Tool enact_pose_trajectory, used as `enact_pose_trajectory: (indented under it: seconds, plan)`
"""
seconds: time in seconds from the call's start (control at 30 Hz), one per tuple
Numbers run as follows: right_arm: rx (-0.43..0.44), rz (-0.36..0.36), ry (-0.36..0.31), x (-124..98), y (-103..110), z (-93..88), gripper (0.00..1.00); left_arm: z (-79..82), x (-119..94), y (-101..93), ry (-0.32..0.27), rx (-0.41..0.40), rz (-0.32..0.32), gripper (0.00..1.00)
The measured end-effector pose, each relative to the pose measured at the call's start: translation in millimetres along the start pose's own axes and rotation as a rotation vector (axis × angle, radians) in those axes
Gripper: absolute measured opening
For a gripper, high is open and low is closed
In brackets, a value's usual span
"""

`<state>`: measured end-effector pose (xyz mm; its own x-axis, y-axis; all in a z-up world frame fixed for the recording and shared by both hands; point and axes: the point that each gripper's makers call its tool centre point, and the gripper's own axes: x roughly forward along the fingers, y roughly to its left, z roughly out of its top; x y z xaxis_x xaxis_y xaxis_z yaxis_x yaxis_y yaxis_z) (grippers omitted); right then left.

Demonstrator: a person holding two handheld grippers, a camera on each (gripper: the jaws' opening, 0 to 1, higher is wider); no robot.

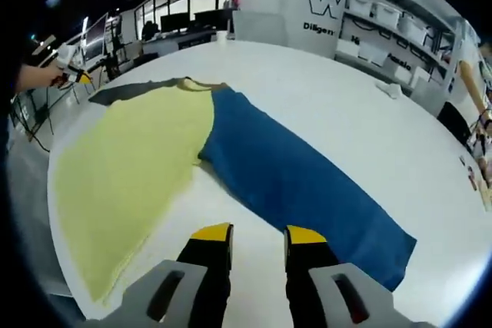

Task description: Fold the garment on the visible template until the final outline fits inside the template.

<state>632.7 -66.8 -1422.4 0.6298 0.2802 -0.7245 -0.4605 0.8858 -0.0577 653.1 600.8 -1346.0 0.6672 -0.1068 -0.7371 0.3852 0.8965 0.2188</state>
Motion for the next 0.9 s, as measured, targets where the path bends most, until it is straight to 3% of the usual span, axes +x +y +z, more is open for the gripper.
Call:
enact_pose_trajectory:
  seconds: [0.3,0.57,0.67,0.77,0.9]
  plan:
    - [0.037,-0.025,0.002,13.2,-35.4,-1.5,0.21,20.3,0.7,-29.8,-0.028,-0.022,-0.02,0.17]
    - [0.065,-0.041,0.011,18.7,-53.6,-5.3,0.2,24.7,2.5,-68.1,-0.038,-0.007,-0.082,0.17]
    - [0.075,-0.052,0.02,19.6,-58.3,-7.8,0.2,27.8,5.8,-86.2,-0.042,-0.005,-0.113,0.17]
    - [0.061,-0.051,0.079,21.7,-59.4,-22.1,0.2,32.6,8.4,-104.1,-0.05,0.016,-0.144,0.17]
    - [0.096,-0.052,0.055,20.2,-63.2,-19.9,0.21,40.2,10.2,-135.1,-0.063,0.062,-0.2,0.17]
